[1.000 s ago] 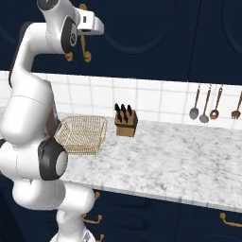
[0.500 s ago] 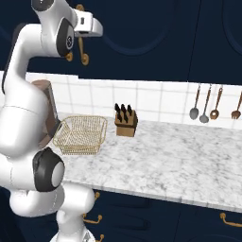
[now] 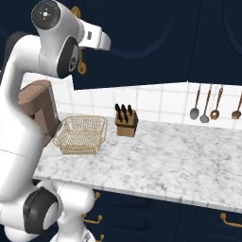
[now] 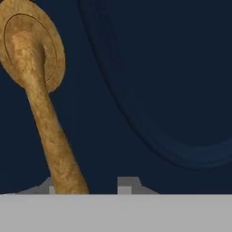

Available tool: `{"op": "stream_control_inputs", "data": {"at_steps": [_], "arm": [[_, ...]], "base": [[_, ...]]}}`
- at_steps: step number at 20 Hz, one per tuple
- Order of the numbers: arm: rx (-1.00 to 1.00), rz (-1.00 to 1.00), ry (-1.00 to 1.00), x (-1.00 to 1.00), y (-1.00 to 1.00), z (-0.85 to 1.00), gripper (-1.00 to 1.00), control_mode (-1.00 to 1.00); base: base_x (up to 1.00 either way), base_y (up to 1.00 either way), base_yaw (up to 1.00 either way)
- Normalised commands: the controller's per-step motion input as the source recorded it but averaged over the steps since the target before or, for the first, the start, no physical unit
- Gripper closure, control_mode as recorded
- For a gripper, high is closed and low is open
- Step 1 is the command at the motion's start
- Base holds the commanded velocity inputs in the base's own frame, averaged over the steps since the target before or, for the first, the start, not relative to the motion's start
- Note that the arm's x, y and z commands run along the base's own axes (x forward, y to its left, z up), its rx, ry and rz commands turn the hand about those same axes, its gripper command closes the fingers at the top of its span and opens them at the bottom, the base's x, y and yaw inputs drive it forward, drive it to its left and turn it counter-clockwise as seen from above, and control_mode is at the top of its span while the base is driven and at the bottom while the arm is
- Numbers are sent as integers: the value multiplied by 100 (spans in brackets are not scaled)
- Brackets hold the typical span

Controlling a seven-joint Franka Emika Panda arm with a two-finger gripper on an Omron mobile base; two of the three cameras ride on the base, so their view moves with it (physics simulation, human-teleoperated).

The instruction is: Open the cabinet, pick up the bread from the cabinet and place it in the basket. Then move the basket to the dining counter.

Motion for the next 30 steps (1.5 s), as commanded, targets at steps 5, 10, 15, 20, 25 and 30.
{"op": "stream_control_inputs", "data": {"at_steps": [5,10,15,20,25,30], "arm": [[18,0,7,-96,-100,6,100,-100],[18,0,23,-46,-100,0,100,-100],[8,-1,11,-86,-69,0,100,-100],[0,-2,1,-73,-9,0,-100,-100],[-1,0,-5,-58,4,8,-100,-100],[-46,0,0,-48,97,12,-100,-100]], "base": [[0,0,0],[0,0,0],[0,0,0],[0,0,0],[0,0,0],[0,0,0]]}}
